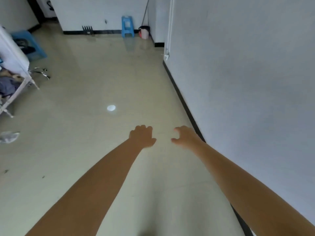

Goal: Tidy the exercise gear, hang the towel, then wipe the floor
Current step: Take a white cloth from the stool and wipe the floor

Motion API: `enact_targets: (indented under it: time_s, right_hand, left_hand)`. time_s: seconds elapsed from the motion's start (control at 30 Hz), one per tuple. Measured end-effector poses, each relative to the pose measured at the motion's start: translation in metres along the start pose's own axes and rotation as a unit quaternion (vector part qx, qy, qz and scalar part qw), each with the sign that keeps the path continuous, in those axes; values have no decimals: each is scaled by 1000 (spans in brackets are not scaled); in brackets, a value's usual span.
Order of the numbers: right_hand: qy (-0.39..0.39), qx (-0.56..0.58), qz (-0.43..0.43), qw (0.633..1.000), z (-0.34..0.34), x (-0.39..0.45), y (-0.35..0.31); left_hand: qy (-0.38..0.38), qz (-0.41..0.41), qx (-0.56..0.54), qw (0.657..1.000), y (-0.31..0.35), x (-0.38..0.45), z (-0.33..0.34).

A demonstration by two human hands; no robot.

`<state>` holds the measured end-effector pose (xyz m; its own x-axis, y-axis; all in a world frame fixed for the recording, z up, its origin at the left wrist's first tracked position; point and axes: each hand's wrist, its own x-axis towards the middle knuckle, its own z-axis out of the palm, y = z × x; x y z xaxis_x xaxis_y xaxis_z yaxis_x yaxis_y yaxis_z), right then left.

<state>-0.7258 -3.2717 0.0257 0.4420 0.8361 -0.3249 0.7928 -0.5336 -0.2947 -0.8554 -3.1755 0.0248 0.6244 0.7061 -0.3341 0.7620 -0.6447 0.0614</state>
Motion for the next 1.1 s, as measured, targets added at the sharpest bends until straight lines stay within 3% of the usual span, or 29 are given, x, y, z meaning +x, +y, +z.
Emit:
enact_targets:
  time_s: [0.17,0.4,0.63,1.1]
  right_hand:
    - [-80,12,9,997,49,81,-59]
    - [-113,0,1,994,59,225,-111]
    - [-116,1,-32,993,13,420,-165]
    - [-145,-16,-34,989,-60,764,-286]
  left_hand:
    - [-57,-42,-11,997,-87,55,23]
    - [-99,-62,-25,993,-166,165,19]
    - [-100,-118,-47,987,-246,331,-43]
    - [-118,-107,-54,986,-405,643,-149]
